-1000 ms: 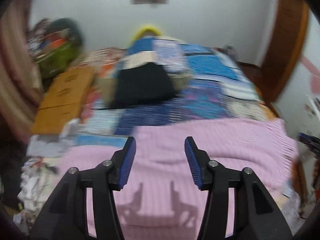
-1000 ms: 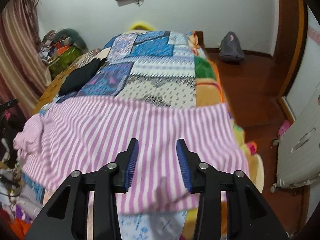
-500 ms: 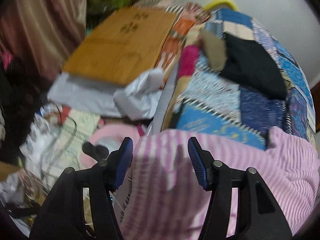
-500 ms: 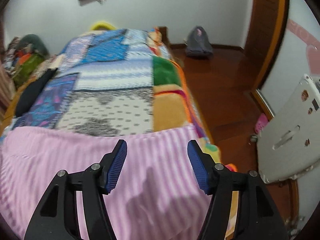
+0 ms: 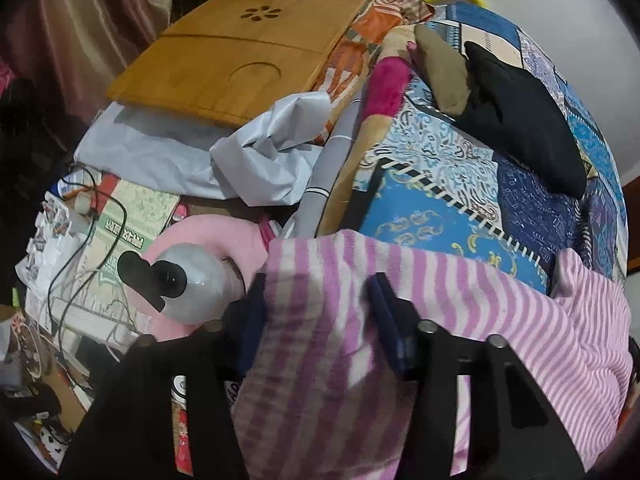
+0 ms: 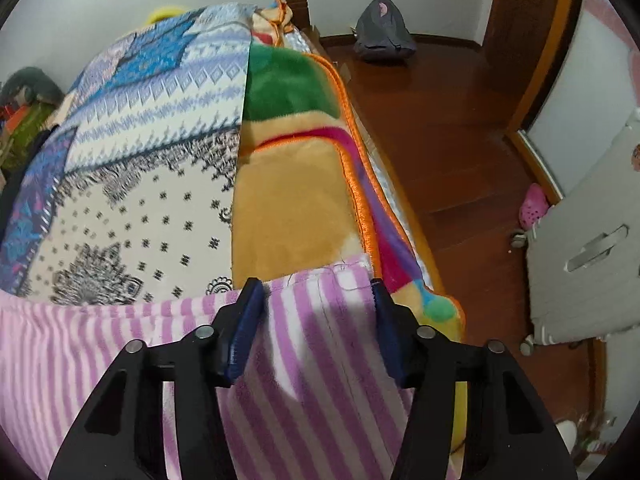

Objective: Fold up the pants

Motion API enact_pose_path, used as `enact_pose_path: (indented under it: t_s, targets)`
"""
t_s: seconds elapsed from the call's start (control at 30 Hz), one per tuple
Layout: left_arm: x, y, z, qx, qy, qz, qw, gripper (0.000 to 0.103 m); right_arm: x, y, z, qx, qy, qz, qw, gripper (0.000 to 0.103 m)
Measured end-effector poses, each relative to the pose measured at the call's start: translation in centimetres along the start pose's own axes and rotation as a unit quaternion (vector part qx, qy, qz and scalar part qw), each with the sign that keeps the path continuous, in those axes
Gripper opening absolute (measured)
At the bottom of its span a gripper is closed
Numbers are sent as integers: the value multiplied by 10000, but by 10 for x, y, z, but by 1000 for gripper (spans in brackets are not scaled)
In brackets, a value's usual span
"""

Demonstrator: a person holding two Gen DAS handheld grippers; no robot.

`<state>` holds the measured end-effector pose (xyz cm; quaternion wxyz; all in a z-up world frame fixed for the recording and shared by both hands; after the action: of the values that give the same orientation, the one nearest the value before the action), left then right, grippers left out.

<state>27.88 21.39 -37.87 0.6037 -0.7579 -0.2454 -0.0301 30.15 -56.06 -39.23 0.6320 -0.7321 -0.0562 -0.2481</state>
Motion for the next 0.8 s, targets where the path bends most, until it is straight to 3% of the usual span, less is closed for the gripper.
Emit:
enact_pose_path:
  t_s: [0.1,0.17,0.23,0.4,0.57,0.63,0.8]
  targets:
    - [3,-4,-7,190,177,-81,9996,32,-3,-6,-2,-92,-64,-128,9999,27]
    - [8,-11,-10,707,522,-296,9957,29,-5,-12,-3,-52,-122,-206,9997,17]
    - [16,-21,-14,1076,760,-518,9899,25,-6,-18,-3,-68,-213,-291,9993,13]
    - [45,-54,-20,1474,984,-1033,9787,24,18,-52,2,-162,-277,-906,9954,12]
    - [73,-63,-13,1534,888,-1166,9772,24,51,-59,-2,-363,-217,-1128,9927,12]
    - [78,-52,-9,1483,758,-1056,9803,24,57,-52,-1,-487,-212,-1100,9925,12]
    - [71,-27,-3,1266,539,-699,9880,32,50,-18,12,-635,-317,-518,9961,15]
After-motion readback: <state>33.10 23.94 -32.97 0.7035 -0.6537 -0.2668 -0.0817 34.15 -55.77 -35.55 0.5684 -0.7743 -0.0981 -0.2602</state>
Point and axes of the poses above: each gripper's, at about its wrist camera, not at the fingertips, and y roughly the way its jaws point, z to its left, x to its top, the point moved 10 cm from there along y, roughly the way its jaws point, and after that the axes turned 11 degrees about -x, right-handed, at the moved point
